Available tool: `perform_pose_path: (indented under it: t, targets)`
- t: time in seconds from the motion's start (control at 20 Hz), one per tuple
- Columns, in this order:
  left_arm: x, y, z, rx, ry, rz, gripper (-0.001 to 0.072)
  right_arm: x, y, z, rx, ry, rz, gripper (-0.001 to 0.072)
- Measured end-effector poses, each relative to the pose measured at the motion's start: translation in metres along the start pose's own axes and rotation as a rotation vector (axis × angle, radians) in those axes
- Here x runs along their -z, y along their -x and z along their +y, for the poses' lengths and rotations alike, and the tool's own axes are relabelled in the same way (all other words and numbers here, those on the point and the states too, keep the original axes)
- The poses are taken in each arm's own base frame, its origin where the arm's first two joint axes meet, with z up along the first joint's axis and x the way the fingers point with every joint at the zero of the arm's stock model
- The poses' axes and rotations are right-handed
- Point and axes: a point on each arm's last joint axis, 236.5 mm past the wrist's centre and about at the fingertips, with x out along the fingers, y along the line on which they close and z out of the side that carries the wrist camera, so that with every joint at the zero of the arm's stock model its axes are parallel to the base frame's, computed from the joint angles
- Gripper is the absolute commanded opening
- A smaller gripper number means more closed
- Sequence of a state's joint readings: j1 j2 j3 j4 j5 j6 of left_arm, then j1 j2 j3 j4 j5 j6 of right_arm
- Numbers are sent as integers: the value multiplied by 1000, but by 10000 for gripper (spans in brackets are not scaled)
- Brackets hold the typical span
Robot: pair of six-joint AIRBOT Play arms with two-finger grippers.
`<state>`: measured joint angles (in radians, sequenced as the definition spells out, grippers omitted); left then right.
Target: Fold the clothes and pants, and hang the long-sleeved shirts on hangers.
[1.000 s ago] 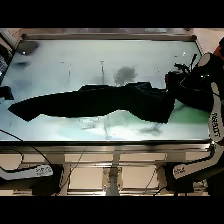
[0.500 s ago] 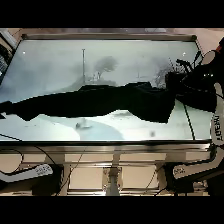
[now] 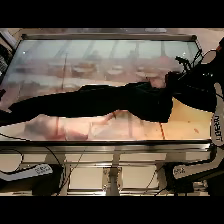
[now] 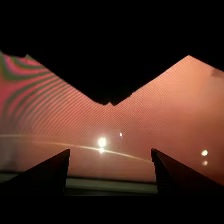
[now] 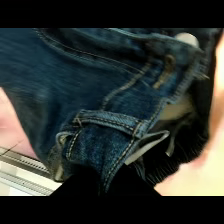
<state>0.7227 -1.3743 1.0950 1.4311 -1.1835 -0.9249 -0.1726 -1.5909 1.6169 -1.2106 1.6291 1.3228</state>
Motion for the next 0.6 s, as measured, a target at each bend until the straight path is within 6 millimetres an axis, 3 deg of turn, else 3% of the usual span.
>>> perform_pose_path:
  t: [0.25,0.5,0.6]
  targets:
    - [-11,-34,-3,59,-9,-19,497,-7,-1,4,0,9,-24,31]
    - [-32,-48,-12,103,-21,-93,456,-9,-2,5,-1,3,-33,31]
    - [-39,-50,-15,106,-30,-116,333,-9,-2,5,-1,-2,-35,32]
